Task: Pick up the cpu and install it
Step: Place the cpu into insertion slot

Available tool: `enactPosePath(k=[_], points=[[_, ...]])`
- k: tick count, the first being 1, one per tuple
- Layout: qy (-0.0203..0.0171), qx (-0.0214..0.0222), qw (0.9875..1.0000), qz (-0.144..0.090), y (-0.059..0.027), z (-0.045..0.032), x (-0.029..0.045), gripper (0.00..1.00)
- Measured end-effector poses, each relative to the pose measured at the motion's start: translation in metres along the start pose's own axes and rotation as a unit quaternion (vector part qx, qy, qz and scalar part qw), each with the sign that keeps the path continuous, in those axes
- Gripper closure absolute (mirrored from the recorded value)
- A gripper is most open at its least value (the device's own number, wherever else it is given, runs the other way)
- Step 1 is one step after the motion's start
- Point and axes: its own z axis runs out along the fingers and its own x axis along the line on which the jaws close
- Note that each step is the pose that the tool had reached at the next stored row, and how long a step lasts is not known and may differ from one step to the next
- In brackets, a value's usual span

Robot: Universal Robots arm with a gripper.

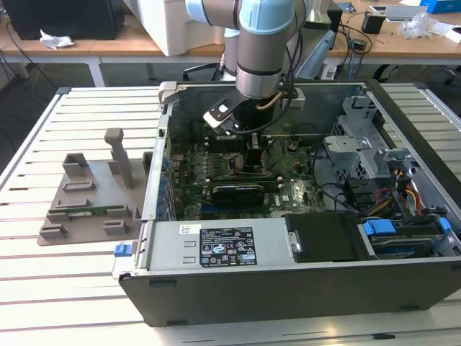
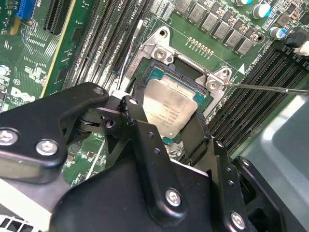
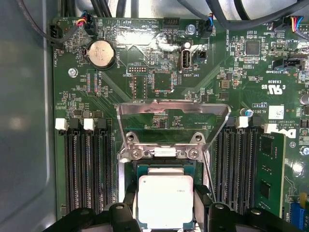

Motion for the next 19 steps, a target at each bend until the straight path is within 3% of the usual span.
enactPosePath(k=[2,3,9,15,17,19], points=[[0.0001,0.0,1.0,0.0,0.0,0.0,0.0,0.44],[0.0,0.0,1.0,0.0,0.0,0.0,0.0,0.38],[0.0001,-0.0001,1.0,0.0,0.0,-0.0008,0.0,0.38],[0.0,0.0,1.0,0.0,-0.0007,-0.0176,-0.0001,0.38],[0.0001,0.0,1.0,0.0,-0.0008,-0.0203,0.0002,0.39],[0.0002,-0.0001,1.0,0.0,-0.0008,-0.0203,0.0002,0.53]])
